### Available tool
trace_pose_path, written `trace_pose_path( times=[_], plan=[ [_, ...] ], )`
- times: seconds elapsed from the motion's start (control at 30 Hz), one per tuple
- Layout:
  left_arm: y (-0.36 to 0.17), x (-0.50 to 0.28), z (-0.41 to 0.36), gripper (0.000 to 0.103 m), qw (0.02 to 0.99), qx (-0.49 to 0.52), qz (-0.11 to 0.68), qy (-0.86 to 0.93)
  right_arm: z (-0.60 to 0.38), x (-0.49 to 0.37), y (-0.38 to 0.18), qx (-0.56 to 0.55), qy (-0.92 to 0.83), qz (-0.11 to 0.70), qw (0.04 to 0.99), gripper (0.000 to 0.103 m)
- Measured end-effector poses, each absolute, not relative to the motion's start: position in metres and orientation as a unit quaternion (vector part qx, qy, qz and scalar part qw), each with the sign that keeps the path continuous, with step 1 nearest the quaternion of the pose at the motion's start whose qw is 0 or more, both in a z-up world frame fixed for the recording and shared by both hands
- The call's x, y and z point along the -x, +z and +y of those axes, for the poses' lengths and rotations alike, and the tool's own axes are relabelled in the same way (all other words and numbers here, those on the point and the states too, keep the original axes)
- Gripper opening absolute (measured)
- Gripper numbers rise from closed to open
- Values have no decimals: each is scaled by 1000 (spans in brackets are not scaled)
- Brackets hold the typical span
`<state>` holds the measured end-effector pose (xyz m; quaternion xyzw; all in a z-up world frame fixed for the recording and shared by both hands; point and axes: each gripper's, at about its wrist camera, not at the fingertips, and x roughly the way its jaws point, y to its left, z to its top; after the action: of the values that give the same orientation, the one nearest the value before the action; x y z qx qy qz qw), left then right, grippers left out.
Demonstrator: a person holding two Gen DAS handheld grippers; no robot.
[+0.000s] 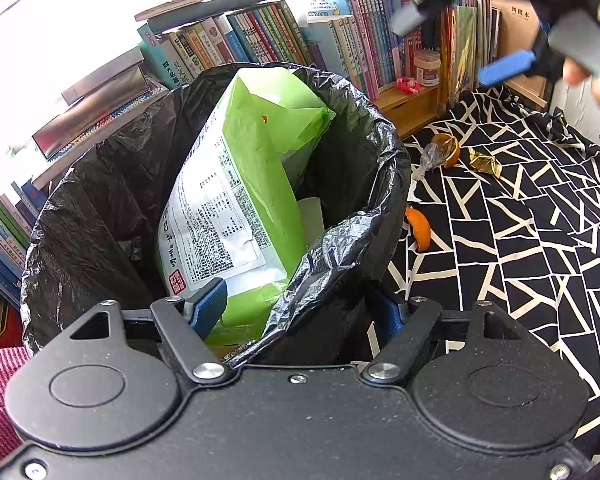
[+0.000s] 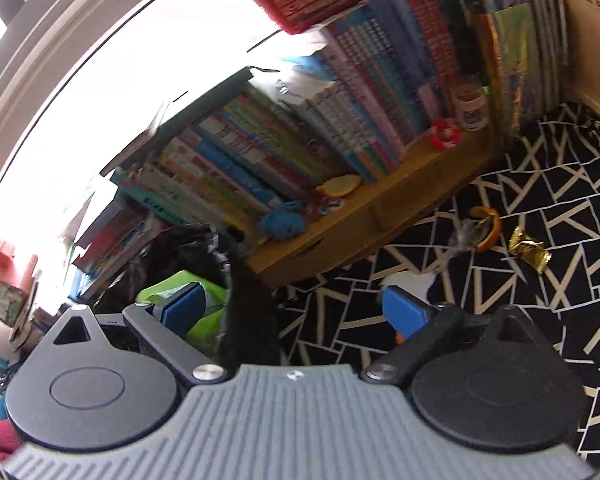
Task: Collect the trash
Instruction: 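Move the right gripper down to the orange peel on the cloth, then close the right gripper on the orange peel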
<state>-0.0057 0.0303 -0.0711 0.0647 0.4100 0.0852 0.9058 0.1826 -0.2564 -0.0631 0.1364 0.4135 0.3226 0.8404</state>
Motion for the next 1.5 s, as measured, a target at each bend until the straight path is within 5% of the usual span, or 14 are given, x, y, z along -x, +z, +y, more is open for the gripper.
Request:
trace_pose_path(
  times=[0.23,0.43,0.7,1.17,1.5],
  plan=[
    [-72,4,30,75,904,-65,414,87,-283,-203,-118,-90,198,335,917,103],
    [-72,5,30,75,904,-67,412,87,-282,-229,-178,-66,155,364,916,103],
    [-72,5,31,75,905,-68,411,85,-244,-228,-241,-35,216,428,877,84],
    [-71,6,32,76,905,-67,412,85,-205,-222,-272,2,251,441,862,68],
    [-71,5,31,76,905,-69,411,86,-199,-223,-272,-3,273,457,847,37]
  ],
)
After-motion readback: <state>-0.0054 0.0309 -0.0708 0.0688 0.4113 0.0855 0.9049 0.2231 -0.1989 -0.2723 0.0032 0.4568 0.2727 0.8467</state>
